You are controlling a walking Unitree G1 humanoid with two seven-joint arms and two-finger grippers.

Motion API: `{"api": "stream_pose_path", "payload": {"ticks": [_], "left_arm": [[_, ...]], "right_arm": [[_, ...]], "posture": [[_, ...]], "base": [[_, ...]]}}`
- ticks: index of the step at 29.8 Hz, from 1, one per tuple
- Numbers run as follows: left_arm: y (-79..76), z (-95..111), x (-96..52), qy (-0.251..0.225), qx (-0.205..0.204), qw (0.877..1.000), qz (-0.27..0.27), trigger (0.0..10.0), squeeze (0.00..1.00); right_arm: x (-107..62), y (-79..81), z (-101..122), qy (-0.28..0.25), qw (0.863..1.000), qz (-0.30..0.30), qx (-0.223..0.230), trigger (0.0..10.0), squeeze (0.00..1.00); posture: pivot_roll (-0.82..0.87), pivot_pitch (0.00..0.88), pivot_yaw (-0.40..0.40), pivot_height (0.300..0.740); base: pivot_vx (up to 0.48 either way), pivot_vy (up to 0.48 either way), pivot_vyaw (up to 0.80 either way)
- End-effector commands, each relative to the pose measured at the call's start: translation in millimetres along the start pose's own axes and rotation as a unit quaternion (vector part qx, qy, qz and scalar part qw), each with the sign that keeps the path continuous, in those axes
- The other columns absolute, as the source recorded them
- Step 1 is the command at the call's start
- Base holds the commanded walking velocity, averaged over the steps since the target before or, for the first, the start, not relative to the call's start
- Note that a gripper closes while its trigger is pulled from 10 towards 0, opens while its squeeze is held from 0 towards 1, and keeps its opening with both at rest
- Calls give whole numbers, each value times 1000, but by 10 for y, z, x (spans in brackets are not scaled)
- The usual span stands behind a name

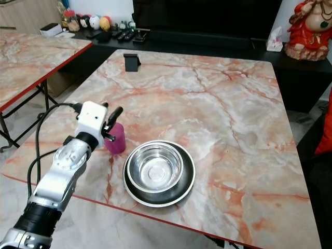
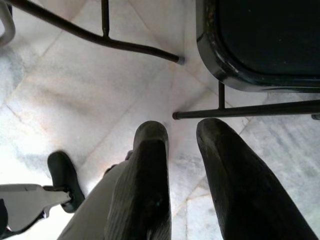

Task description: Setting the table

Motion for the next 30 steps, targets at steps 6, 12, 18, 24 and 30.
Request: {"api": "stream_pose_path", "payload": {"ticks": [6,12,18,24,30], "left_arm": [[100,-35,-292,-22,29,999,35,10000,0],[224,-236,-446,0,41,997,64,10000,0],[270,-215,-513,-6,49,995,87,10000,0],[278,-200,-513,-14,56,994,88,10000,0],[228,-171,-438,-16,40,994,98,10000,0]], "right_arm": [[-9,-16,-12,-6,1000,-5,7,10000,0],[-11,-24,-1,-11,1000,-5,10,10000,0],[-12,-37,8,-14,1000,-5,6,10000,0],[-9,-35,23,-15,1000,0,0,10000,0],[-6,-41,48,-19,1000,1,-5,10000,0]], "posture": [[31,0,22,740],[15,0,16,740],[28,0,-3,740],[33,0,-7,740],[24,0,-21,740]], "base": [[0,0,0],[0,0,0],[0,0,0],[0,0,0],[0,0,0]]}}
Point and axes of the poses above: a point about 5 cm out from each wrist's last joint towards the gripper, its own x axis pointing out of the wrist towards the gripper, its own z axis along the axis of the wrist's last joint, y = z × x, the point moved 4 cm from there along x, pointing out of the wrist towards the gripper, and after that the axes turned 3 degrees about x, right-handed, at the moved point
